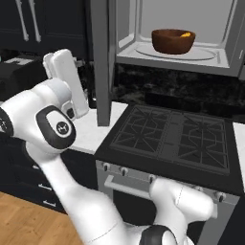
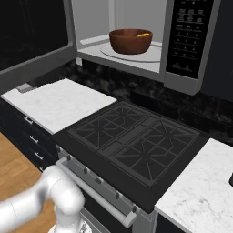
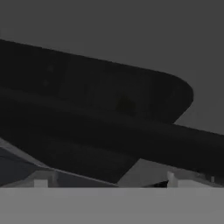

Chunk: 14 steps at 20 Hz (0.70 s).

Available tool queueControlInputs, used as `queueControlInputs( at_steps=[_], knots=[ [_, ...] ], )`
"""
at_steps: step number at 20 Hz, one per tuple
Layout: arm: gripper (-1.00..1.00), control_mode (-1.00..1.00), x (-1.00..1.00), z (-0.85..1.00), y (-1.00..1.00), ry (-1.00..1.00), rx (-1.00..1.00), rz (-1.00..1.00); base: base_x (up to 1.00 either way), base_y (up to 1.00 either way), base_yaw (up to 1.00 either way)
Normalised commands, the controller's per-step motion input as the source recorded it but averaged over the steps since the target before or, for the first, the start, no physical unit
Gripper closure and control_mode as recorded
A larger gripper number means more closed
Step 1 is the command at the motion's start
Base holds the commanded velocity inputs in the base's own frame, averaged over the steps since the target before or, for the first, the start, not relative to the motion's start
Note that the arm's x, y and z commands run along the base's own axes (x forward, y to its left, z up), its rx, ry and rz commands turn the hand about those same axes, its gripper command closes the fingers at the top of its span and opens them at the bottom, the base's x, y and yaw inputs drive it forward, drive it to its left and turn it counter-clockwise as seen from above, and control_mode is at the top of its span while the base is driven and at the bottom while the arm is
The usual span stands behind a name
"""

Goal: Pick the corn from the sink and place it in the bowl. Then pick the bowl and place it in the microwave. Then close the microwave door and press the start button.

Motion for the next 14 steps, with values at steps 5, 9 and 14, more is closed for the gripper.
queueControlInputs(
  at_steps=[5, 9, 14],
  knots=[
    [-1.00, -1.00, -0.59, 0.21, -1.00, -0.39, 0.24, 0.01, 0.00, 0.00, 0.00],
    [-1.00, -1.00, 0.07, 0.00, -1.00, -0.07, 0.26, 0.00, 0.00, 0.00, 0.00],
    [-1.00, -1.00, 0.57, -0.11, -0.92, 0.00, 0.18, 0.00, 0.00, 0.00, 0.00]
  ],
)
